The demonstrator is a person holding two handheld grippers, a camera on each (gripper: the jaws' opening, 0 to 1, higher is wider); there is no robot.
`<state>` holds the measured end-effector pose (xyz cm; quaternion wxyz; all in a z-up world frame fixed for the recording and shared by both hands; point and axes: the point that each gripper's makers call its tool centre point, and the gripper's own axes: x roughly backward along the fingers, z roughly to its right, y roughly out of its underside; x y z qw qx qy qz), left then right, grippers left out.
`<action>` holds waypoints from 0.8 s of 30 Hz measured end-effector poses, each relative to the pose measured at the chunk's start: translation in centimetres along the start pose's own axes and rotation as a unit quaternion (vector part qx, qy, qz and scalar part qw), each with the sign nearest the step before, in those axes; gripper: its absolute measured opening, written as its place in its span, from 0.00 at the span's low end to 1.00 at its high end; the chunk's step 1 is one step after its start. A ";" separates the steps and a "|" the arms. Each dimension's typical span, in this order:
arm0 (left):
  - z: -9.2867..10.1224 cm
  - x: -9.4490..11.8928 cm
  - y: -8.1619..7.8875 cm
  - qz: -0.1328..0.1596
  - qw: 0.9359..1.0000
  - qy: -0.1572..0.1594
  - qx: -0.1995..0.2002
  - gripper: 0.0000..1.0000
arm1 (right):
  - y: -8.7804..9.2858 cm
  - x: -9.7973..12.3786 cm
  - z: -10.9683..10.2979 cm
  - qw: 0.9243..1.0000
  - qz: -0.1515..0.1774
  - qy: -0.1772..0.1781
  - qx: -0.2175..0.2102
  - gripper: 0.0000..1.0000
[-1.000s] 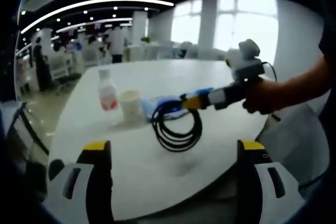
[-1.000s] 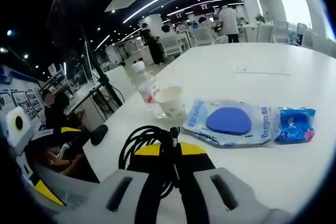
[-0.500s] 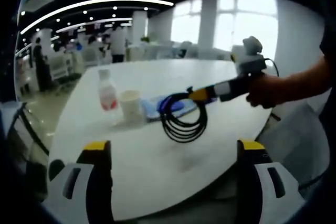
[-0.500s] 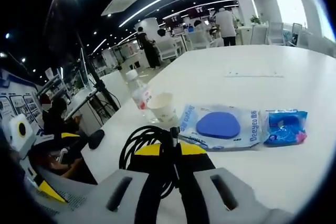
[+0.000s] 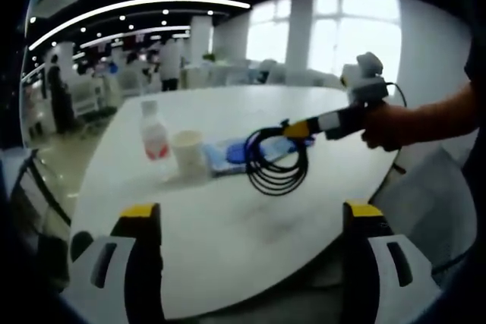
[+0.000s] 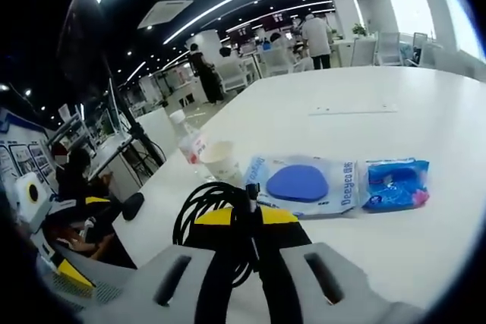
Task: Arrange the tabletop items into an orderly group along one side of the table until the central work area is clear of visible clutter.
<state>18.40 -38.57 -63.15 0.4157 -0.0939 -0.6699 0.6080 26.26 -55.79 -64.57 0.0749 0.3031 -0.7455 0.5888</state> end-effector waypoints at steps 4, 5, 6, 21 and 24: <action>0.1 0.0 0.1 -0.002 1.000 0.001 -0.001 0.96 | 0.0 0.4 0.6 1.000 0.002 0.006 -0.003 0.08; 0.1 0.0 0.1 -0.002 1.000 0.002 -0.001 0.96 | 0.0 0.5 0.7 1.000 0.002 0.007 -0.004 0.08; 0.1 0.0 0.1 -0.003 1.000 0.002 -0.001 0.96 | 0.0 0.6 0.8 1.000 0.003 0.008 -0.005 0.08; 0.2 -0.1 0.3 -0.009 1.000 0.004 -0.006 0.95 | 0.0 1.9 3.3 0.999 0.006 0.032 -0.017 0.08; 0.2 -0.1 0.3 -0.009 1.000 0.004 -0.006 0.95 | 0.1 2.0 3.7 0.999 0.007 0.036 -0.020 0.08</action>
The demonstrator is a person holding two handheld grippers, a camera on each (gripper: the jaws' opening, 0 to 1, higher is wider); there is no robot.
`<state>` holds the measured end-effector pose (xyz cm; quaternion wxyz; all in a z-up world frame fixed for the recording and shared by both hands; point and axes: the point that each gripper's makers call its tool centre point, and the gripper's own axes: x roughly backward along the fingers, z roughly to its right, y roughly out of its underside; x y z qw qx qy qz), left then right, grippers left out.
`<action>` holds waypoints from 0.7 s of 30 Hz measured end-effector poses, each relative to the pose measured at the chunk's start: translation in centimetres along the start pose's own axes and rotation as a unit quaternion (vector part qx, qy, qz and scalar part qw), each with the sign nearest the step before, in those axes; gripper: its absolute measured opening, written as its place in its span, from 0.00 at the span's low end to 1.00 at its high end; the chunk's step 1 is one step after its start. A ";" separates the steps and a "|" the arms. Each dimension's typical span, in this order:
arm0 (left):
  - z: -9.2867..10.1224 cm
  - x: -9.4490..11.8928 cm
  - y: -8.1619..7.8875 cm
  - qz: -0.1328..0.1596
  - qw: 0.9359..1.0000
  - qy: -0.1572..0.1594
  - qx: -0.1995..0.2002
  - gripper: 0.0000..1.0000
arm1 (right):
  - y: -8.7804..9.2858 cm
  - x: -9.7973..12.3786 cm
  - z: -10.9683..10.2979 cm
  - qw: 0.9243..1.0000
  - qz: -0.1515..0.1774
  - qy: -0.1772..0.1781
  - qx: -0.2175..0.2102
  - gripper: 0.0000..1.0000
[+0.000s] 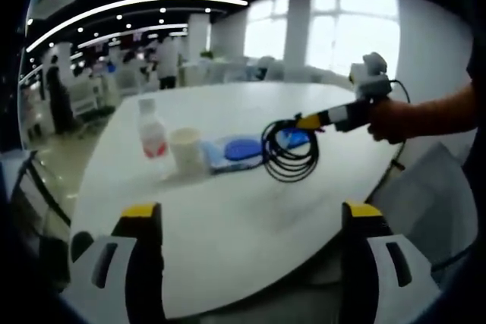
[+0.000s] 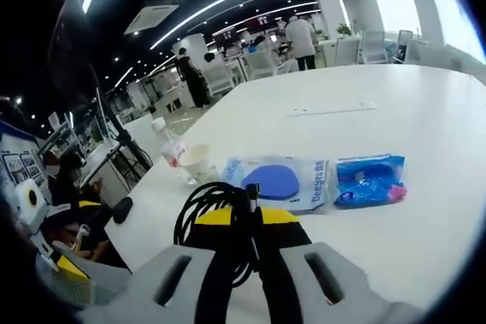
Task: Arrange the tabletop items into an orderly group along one side of the table until the central work area is clear of visible clutter.
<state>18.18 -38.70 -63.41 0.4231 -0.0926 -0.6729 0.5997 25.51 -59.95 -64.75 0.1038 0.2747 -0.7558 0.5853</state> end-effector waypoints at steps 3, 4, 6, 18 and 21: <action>0.0 0.0 0.0 -0.001 1.000 0.000 0.000 0.95 | 0.2 0.1 0.5 1.000 -0.002 0.006 -0.001 0.08; 0.0 0.0 0.1 -0.001 1.000 0.001 -0.001 0.94 | 0.3 0.2 0.8 1.000 -0.002 0.008 -0.002 0.08; 0.0 0.0 0.1 -0.002 1.000 0.001 -0.001 0.94 | 0.4 0.3 1.1 1.000 -0.003 0.011 -0.004 0.08; 0.1 0.0 0.1 -0.005 1.000 0.003 -0.001 0.94 | 1.2 0.7 3.5 0.999 -0.010 0.034 -0.007 0.08; 0.1 0.0 0.2 -0.005 1.000 0.004 -0.001 0.94 | 1.5 0.7 4.3 0.999 -0.012 0.042 -0.010 0.08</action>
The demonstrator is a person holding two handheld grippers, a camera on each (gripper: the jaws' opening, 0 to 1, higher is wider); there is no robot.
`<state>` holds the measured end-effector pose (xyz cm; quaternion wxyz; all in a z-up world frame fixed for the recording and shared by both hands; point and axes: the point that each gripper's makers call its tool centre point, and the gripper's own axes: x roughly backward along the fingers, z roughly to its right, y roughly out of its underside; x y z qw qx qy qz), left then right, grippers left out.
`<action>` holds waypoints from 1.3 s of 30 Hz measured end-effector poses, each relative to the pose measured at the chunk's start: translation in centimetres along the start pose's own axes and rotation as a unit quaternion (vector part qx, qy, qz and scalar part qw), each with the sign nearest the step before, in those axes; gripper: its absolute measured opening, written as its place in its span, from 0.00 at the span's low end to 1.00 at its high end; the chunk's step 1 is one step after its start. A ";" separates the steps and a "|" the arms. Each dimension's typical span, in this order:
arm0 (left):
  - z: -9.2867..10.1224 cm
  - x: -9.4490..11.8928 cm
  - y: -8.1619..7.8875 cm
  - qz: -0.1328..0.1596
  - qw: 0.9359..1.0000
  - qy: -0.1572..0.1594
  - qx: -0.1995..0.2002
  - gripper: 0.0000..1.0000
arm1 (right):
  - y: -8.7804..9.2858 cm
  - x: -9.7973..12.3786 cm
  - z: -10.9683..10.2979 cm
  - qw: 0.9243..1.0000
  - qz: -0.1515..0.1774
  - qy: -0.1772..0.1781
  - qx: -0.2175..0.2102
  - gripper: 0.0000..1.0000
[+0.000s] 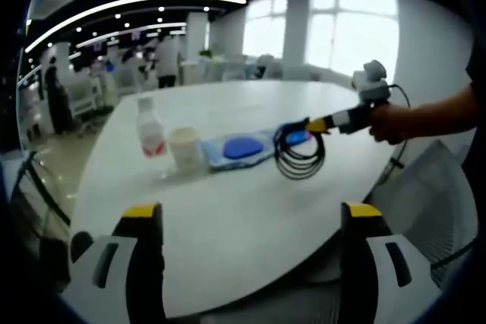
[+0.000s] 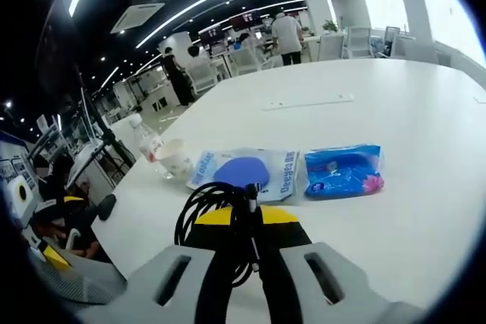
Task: Arrange the tabletop items into an orderly group along one side of the table until the central work area is clear of visible clutter.
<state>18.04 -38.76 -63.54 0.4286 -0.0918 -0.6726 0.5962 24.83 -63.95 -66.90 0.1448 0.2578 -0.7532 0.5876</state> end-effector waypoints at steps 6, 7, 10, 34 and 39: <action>0.0 0.0 -0.1 0.002 1.000 0.001 0.001 0.94 | 0.5 -0.3 1.6 1.000 -0.004 0.016 -0.012 0.08; 0.0 0.0 0.0 0.001 1.000 0.000 0.001 0.94 | 0.6 -0.4 1.8 1.000 -0.005 0.019 -0.014 0.08; 0.0 0.0 0.0 0.000 1.000 -0.001 -0.002 0.94 | 0.9 -0.6 2.4 1.000 -0.007 0.025 -0.018 0.08; -0.2 0.0 0.3 -0.007 1.000 -0.004 -0.004 0.94 | 2.9 -2.7 7.2 0.996 -0.042 0.079 -0.005 0.09; -0.1 0.0 0.3 -0.008 1.000 -0.004 -0.005 0.94 | 3.8 -3.2 8.2 0.994 -0.055 0.093 0.001 0.09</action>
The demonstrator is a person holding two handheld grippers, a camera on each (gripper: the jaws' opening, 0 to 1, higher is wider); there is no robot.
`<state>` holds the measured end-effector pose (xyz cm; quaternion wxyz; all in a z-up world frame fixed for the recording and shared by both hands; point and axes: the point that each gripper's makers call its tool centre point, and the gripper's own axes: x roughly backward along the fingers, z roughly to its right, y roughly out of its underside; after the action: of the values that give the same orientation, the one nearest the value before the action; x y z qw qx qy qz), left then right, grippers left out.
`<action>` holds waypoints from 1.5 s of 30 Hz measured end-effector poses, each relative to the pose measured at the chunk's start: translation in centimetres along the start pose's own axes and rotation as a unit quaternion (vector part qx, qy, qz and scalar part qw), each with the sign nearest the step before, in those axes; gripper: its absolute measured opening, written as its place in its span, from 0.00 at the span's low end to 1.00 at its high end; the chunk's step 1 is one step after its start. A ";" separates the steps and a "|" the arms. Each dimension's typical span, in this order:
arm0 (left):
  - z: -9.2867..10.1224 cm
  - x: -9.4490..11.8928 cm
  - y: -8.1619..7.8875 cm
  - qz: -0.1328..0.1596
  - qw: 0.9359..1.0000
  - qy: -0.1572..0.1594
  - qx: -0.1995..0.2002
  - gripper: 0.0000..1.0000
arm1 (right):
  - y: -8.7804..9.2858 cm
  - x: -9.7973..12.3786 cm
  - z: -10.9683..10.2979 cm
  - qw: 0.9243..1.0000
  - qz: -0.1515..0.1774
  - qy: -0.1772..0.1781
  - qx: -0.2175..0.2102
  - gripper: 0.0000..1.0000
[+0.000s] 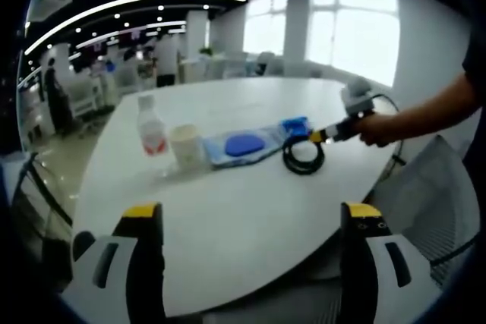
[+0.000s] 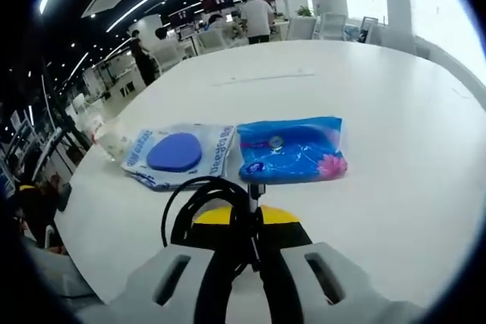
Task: Arrange the tabletop items into an orderly group along one side of the table until the central work area is clear of visible clutter.
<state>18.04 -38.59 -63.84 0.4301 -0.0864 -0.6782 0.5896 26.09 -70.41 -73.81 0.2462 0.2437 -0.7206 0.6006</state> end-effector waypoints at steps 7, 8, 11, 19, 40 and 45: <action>-0.1 0.0 0.0 0.000 1.000 -0.002 -0.001 0.93 | 0.9 -0.5 0.9 1.000 -0.009 0.013 -0.006 0.09; -0.1 0.0 0.0 0.000 1.000 -0.002 -0.002 0.93 | 1.0 -0.6 0.9 1.000 -0.008 0.014 -0.004 0.09; 0.0 0.0 0.0 -0.001 1.000 -0.001 -0.003 0.93 | 1.2 -0.8 1.2 1.000 -0.011 0.017 -0.005 0.10; 0.0 0.0 0.0 -0.001 1.000 -0.002 -0.004 0.93 | 1.9 -1.3 1.7 0.999 -0.019 0.027 0.002 0.11; 0.2 0.0 0.2 -0.006 1.000 0.004 -0.007 0.93 | 2.2 0.2 1.6 1.000 -0.018 0.008 0.016 0.11; 0.2 0.0 0.1 -0.004 1.000 0.004 -0.007 0.93 | 2.5 1.0 1.1 1.000 -0.019 -0.001 0.022 0.09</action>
<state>17.86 -38.65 -63.95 0.4344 -0.0888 -0.6813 0.5824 23.71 -71.18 -75.20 0.2516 0.2637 -0.7027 0.6110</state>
